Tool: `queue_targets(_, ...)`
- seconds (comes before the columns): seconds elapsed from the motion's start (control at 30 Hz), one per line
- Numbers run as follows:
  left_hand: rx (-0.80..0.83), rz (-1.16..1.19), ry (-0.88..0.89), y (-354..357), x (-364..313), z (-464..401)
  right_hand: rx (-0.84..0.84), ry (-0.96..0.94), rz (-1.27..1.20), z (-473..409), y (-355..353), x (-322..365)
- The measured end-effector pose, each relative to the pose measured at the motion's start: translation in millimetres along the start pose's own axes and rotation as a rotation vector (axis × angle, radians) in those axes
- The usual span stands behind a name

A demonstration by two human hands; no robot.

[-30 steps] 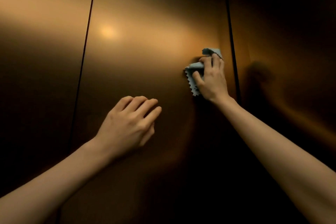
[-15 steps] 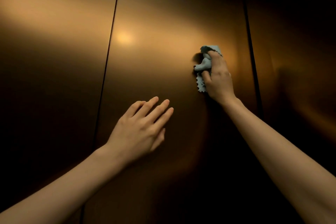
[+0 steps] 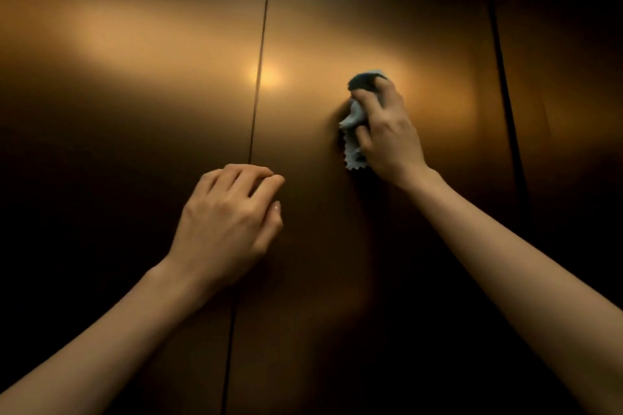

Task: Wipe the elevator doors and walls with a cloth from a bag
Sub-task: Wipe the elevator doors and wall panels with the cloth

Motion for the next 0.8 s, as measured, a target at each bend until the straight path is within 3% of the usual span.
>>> queue_targets(0.17, 0.029, -0.045, -0.061, -10, 38, 18, 0.049, -0.15, -0.055, -36, 17, 67)
queue_targets(0.33, 0.039, -0.065, -0.121, -18, 64, 55, 0.024, -0.154, -0.078, -46, 23, 110)
queue_targets(0.53, 0.082, -0.067, -0.195, -24, 89, 110, 0.052, -0.271, 0.013, 32, 36, 157)
queue_targets(0.7, 0.118, -0.104, -0.222, -21, 106, 138, 0.043, -0.153, -0.024, 69, 29, 160)
queue_targets(0.8, 0.169, -0.13, -0.198, -13, 105, 161, 0.043, -0.254, 0.039, 112, 33, 185)
Point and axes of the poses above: each hand's wrist, its own z-axis away from the middle knuckle, its own y-axis out of the palm, x = y × z, the point moved 9 cm from there along -z, towards the middle knuckle, and after that the axes turned 6 degrees about -y, right-handed, at the moved point
